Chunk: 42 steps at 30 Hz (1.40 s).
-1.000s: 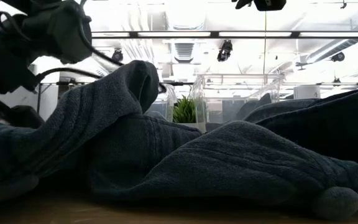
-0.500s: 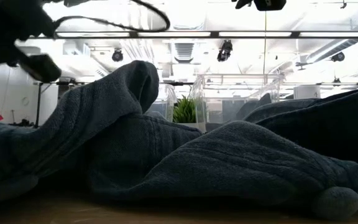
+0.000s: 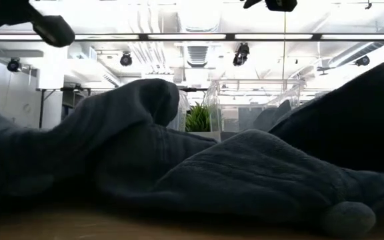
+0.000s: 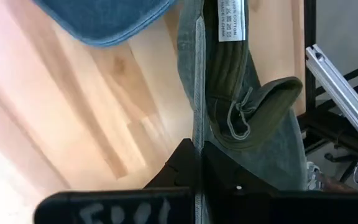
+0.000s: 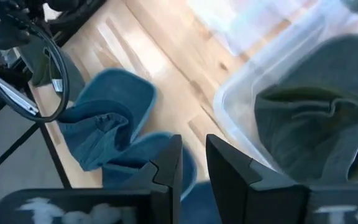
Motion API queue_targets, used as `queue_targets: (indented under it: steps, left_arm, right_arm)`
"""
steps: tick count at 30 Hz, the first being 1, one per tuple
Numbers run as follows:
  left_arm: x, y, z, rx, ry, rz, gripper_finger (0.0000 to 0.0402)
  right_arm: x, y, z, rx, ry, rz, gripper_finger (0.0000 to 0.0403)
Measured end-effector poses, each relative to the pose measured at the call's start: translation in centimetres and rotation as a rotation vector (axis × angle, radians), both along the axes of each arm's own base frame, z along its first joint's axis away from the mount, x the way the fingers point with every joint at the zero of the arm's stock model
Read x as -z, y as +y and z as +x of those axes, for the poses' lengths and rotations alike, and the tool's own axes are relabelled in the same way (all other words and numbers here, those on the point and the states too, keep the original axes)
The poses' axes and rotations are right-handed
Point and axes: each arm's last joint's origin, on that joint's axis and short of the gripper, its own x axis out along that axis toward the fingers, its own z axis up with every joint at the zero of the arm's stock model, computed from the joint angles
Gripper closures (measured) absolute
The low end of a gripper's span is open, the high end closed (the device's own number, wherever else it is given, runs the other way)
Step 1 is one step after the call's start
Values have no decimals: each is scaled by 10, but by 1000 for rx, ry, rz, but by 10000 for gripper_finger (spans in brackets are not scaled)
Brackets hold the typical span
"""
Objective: Pick & Place hat
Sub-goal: Put the black cap into the right transparent bin
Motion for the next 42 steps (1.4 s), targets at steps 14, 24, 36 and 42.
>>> queue_targets:
  steps: [14, 24, 36, 42]
  left_arm:
    - [-50, 15, -2, -48, -42, 9, 396]
    - [-84, 26, 10, -135, -190, -47, 396]
    - [-75, 51, 38, -190, -236, -104, 396]
    - [-77, 54, 45, -175, -312, -118, 396]
  right_arm:
    - [-7, -2, 8, 12, -116, 4, 335]
    - [-14, 4, 21, 28, -262, 55, 335]
    - [20, 28, 69, -225, -329, 188, 324]
    - [48, 32, 98, -272, -310, 194, 257]
